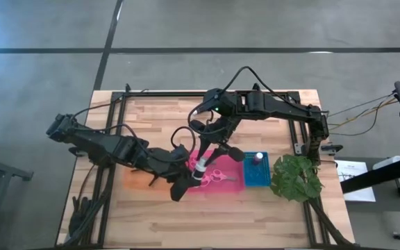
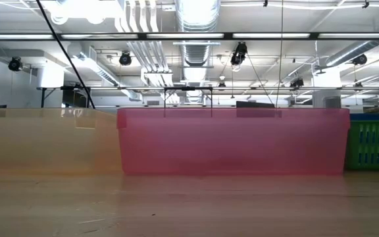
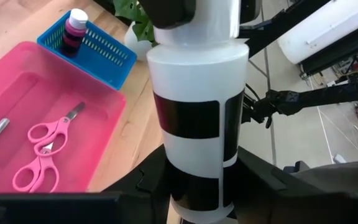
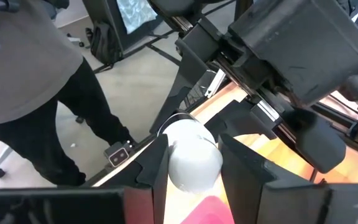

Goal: Pick & Place Paint Supplies
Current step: Put the white paint bottle into the blue bin

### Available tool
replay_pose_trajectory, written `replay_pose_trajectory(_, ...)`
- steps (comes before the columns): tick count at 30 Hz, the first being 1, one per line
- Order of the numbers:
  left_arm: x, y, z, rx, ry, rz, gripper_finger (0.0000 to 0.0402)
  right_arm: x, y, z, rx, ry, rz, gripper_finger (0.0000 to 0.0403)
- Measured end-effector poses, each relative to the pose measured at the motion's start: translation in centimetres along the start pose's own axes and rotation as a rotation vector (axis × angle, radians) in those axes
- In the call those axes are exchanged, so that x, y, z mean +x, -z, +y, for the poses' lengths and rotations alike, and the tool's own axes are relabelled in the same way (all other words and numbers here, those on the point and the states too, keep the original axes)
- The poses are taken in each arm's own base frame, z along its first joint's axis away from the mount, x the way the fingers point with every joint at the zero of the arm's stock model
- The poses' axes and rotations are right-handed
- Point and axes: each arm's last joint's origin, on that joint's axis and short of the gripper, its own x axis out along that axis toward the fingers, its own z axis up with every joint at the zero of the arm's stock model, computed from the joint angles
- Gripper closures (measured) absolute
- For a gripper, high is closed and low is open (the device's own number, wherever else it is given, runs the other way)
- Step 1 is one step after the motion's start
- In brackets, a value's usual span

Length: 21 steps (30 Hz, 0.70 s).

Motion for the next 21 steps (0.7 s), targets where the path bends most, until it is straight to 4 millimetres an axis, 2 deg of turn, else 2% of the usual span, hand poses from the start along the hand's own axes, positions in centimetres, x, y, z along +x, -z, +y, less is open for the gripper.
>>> replay_pose_trajectory(4,-0.7,-0.1,0.0,-0.009,-0.002,-0.003,0.0218,0.0,0.0,0.0,0.002,-0.001,0.001,0.0296)
replay_pose_trajectory(8,-3.0,0.1,0.6,0.001,-0.058,0.041,0.0140,-0.1,0.1,0.3,0.018,-0.014,0.016,0.0296)
replay_pose_trajectory(11,-4.8,0.9,1.7,0.012,-0.150,0.142,0.0091,-0.7,-0.1,0.2,0.044,0.004,0.015,0.0296)
replay_pose_trajectory(15,-7.2,1.7,3.9,-0.052,-0.377,0.221,0.0060,-1.8,0.8,-0.1,0.287,0.157,0.128,0.0296)
replay_pose_trajectory(18,-7.8,1.8,5.5,-0.099,-0.536,0.205,0.0056,-2.1,2.3,0.0,0.514,0.293,0.282,0.0296)
replay_pose_trajectory(21,-8.4,1.6,6.8,-0.120,-0.595,0.190,0.0056,-2.5,3.4,0.5,0.695,0.445,0.395,0.0296)
